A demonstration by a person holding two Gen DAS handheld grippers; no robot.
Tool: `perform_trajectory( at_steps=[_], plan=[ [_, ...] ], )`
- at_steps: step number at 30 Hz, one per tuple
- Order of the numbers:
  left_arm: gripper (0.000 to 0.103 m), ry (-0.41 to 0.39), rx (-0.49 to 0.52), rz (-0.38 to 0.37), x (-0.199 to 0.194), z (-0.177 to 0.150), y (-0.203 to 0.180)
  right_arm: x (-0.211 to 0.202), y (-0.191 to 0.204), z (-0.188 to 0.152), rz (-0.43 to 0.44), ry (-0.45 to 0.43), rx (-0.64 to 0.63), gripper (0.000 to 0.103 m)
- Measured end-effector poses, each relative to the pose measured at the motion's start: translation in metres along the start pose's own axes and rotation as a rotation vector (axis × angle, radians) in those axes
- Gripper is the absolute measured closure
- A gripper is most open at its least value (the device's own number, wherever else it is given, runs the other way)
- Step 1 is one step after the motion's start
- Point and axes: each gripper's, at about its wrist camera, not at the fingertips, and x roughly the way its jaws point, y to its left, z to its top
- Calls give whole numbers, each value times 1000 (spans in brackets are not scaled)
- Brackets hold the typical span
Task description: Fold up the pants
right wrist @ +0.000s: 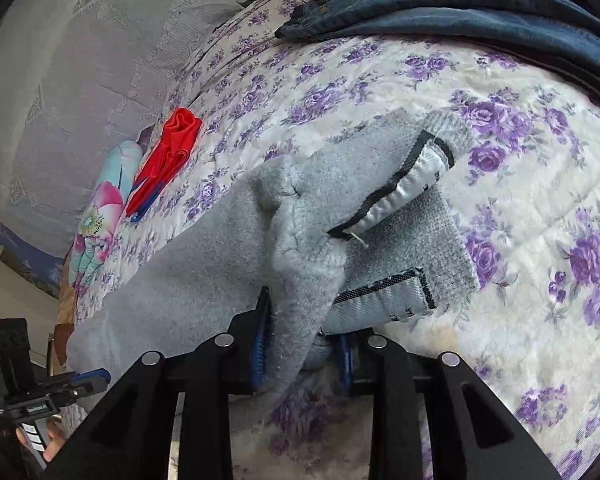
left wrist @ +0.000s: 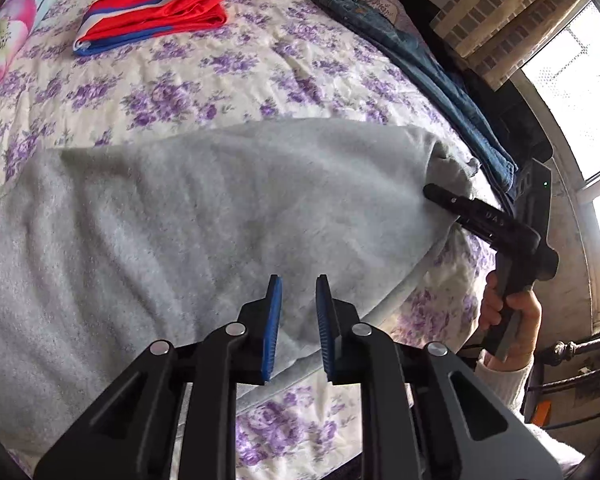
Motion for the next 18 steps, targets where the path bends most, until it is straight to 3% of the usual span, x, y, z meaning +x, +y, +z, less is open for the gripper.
perform_trajectory(
  at_steps=[4,8,12,18],
  plan=[
    [90,-46,13,-7,19,28,-39,0,0,2,-12,10,-6,73],
    [96,-28,12,39,59,42,-61,0,1,2,-23,16,-12,72],
    [97,56,-62,65,105,43,-53,1,4,1,-54,17,-26,72],
    [97,45,-101,18,102,39,-44,2,4,1,-62,16,-18,71]
  ],
)
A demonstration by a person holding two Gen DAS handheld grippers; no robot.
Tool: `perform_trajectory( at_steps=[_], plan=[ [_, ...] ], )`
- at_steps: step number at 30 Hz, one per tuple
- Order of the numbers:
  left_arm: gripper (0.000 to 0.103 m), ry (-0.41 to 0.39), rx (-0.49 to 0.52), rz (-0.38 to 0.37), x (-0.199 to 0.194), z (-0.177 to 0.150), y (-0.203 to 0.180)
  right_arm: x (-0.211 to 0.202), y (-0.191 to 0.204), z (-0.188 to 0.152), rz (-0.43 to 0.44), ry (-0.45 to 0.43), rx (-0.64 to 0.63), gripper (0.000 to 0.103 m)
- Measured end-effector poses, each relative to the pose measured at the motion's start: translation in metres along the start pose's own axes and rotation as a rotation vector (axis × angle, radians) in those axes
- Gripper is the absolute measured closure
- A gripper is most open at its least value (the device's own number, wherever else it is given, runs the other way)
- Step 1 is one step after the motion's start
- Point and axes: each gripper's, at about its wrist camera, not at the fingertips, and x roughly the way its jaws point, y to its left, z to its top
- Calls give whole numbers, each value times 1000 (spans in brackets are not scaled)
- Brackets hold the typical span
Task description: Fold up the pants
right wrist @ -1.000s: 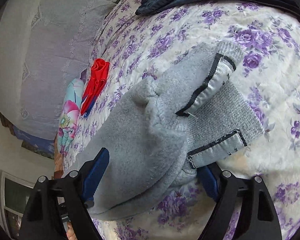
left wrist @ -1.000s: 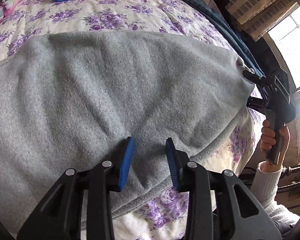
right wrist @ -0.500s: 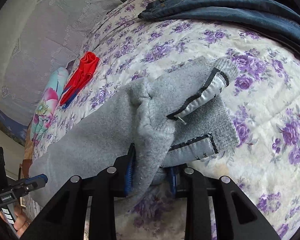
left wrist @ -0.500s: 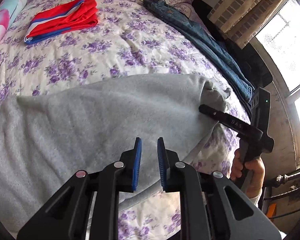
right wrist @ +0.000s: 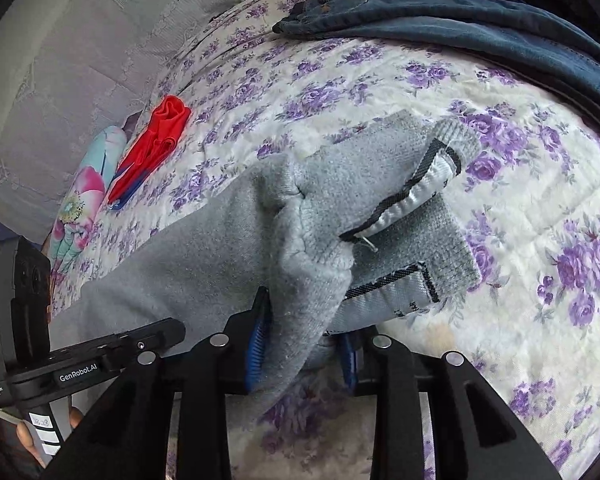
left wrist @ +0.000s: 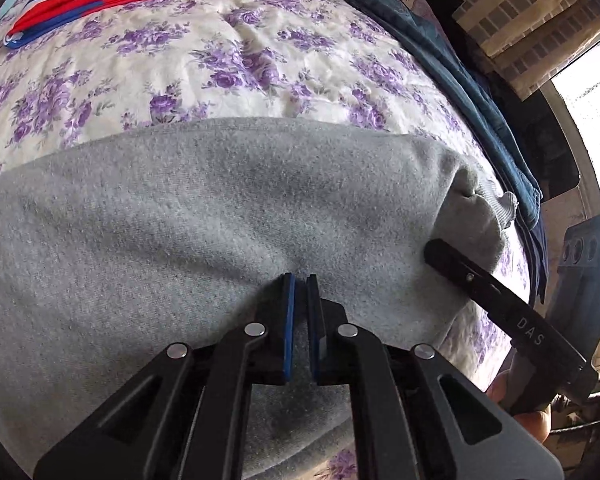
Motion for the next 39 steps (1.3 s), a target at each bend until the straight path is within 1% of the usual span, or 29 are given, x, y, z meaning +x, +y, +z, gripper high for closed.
perform_trajectory(
  at_steps=[3,5,7,10,12,14,15,16,18,20,23,26,27,29,31,33,35,36,37,38,39],
  plan=[
    [97,-16,26,27,-2,-6,-6,-3,2,1,-5,3,2,71],
    [97,-19,36,27,-5,-11,-10,-9,9,1,-26,-24,-30,73],
    [97,-4,34,-15,-8,-17,-10,-18,26,1,-70,-60,-98,76],
    [97,6,56,-81,-18,-31,-9,-33,58,2,-138,-108,-215,77],
    [99,17,57,-139,-26,-44,-3,-42,85,1,-164,-133,-301,77],
    [99,36,44,-206,-36,-55,12,-50,117,-3,-203,-169,-422,77],
    [99,39,22,-235,-44,-59,24,-53,134,-7,-221,-186,-490,77],
    [99,26,-8,-246,-54,-63,41,-55,151,-12,-228,-195,-555,77],
    [99,-38,-82,-221,-80,-68,82,-55,182,-25,-202,-191,-668,77],
    [99,-108,-171,-158,-107,-73,128,-48,213,-41,-188,-174,-779,77],
    [99,-169,-283,-80,-142,-87,183,-21,250,-69,-228,-146,-938,77],
    [99,-210,-347,-34,-168,-104,215,20,271,-95,-230,-51,-1012,77],
    [99,-217,-361,-21,-172,-108,222,34,273,-103,-243,-20,-1034,77],
    [99,-219,-373,-10,-175,-113,232,54,274,-120,-294,-1,-1077,76],
    [99,-196,-398,-4,-166,-114,242,57,273,-128,-308,-3,-1092,72],
    [99,-173,-414,-22,-157,-114,250,53,273,-126,-289,13,-1086,68],
    [99,-172,-406,-21,-155,-112,251,46,272,-122,-236,64,-1063,60],
    [99,-172,-400,-21,-156,-113,252,40,271,-118,-187,108,-1034,51],
    [99,-171,-396,-20,-156,-112,252,33,269,-112,-114,160,-991,43],
    [99,-169,-394,-19,-156,-112,251,25,268,-106,-30,208,-939,42],
    [99,-168,-393,-22,-156,-112,252,16,268,-99,32,235,-893,42]
  ],
)
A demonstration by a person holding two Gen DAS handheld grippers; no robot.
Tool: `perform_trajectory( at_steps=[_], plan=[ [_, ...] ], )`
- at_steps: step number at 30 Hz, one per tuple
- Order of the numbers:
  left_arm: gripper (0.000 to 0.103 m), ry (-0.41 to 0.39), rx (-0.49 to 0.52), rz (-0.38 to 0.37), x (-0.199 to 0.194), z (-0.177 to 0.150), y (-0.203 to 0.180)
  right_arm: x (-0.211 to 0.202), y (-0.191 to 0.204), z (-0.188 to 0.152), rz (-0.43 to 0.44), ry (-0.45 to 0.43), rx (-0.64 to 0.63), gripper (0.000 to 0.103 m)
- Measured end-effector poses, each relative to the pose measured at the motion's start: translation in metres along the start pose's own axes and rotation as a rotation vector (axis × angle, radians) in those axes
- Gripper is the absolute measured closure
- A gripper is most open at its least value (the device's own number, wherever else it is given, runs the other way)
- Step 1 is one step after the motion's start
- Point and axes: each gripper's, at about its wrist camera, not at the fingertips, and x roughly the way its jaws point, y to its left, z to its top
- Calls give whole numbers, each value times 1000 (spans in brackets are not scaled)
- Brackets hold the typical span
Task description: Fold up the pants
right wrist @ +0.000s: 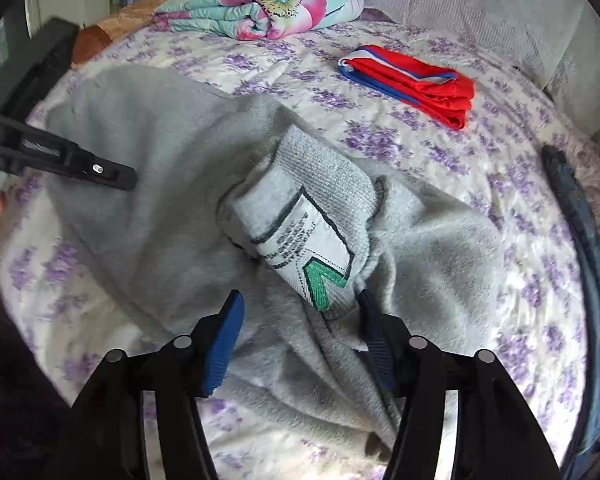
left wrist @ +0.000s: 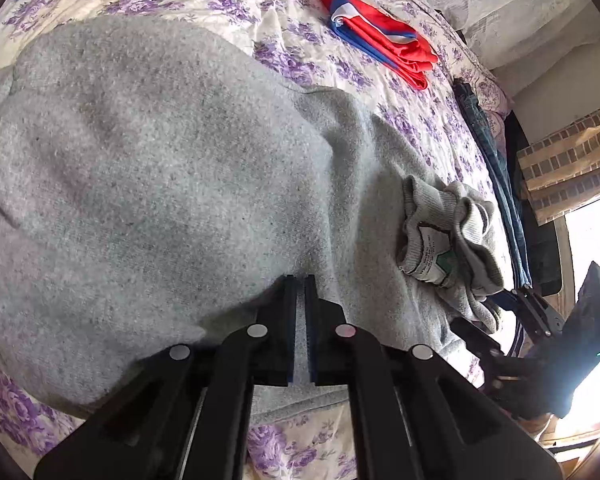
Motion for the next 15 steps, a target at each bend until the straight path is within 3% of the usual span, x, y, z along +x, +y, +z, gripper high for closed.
perform_trajectory(
  at_steps=[3,6,7,10,12,15],
  plan=[
    [99,-1,-5,-6,0,0,2,-26,-13,11,70,-61,63,43],
    [99,1,-4,0,0,0,1,-20,-19,23,-18,-68,67,72],
    [99,3,-1,3,0,-1,1,-10,-22,26,-9,-48,78,75],
    [99,9,-1,0,-1,-1,2,40,-27,22,4,83,99,75],
    [99,14,-3,-4,0,0,3,51,-27,18,13,43,85,75],
    [99,15,-2,-5,-1,0,2,49,-40,17,80,52,156,75]
  ],
)
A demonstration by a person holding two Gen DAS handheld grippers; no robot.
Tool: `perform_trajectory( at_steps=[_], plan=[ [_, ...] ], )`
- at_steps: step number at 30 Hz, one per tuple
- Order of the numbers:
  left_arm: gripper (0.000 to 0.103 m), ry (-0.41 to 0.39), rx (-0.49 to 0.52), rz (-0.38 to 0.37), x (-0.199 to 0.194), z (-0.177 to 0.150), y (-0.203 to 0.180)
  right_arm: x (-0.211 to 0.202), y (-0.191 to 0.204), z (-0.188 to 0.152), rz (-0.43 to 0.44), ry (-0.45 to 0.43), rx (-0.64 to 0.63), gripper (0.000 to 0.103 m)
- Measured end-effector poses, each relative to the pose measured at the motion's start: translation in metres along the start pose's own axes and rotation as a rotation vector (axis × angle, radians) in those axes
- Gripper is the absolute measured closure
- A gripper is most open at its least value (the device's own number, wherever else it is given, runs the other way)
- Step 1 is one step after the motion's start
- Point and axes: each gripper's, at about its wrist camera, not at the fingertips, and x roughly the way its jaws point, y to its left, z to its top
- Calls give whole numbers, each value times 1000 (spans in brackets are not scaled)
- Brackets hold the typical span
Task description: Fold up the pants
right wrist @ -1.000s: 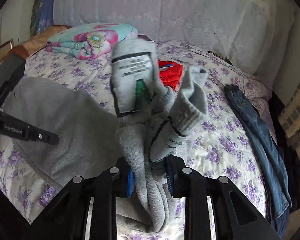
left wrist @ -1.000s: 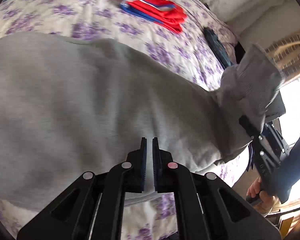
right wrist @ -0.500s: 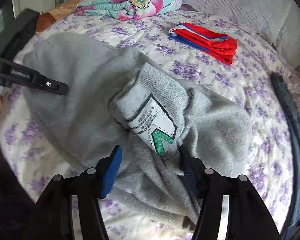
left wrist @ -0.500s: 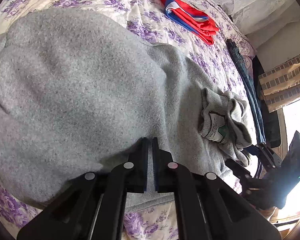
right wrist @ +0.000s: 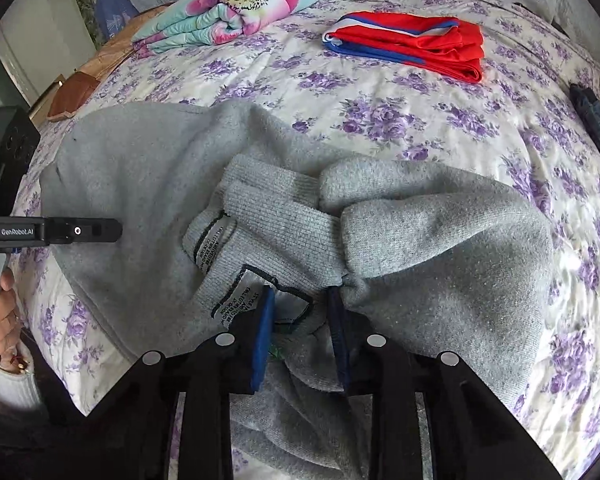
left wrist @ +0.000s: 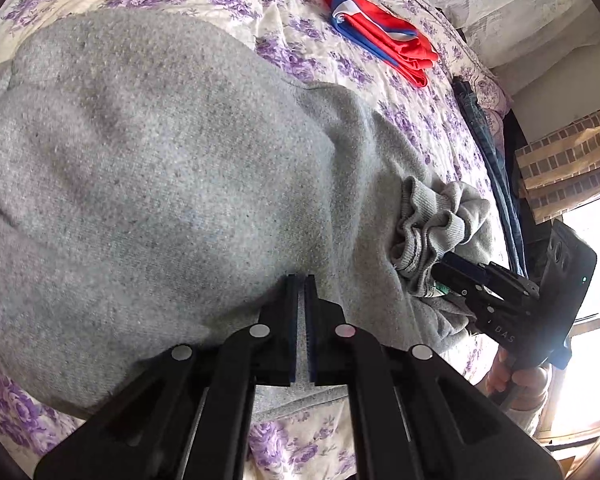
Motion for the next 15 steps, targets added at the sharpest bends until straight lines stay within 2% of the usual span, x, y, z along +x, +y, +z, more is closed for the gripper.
perform_trajectory(
  at_steps=[4,7,11,12,13,15],
  plan=[
    [99,-22,13,-55,-18,-4,-6,0,6,-4,-28,-20,-22,75],
    [97,-90,0,-71,-48,-10,-3,0,15,-3,-83,-32,-61,74],
    [88,-173,-71,-99,-95,-18,20,-3,7,-2,-53,-37,0,74],
    [73,-198,-91,-92,-106,-21,27,-7,5,-2,-35,-45,33,72],
    [43,-228,-113,-80,-116,-25,34,-13,3,-4,-7,-59,65,65],
    [17,-291,-164,-46,-132,-35,49,-28,6,-9,49,-105,94,59]
  ],
)
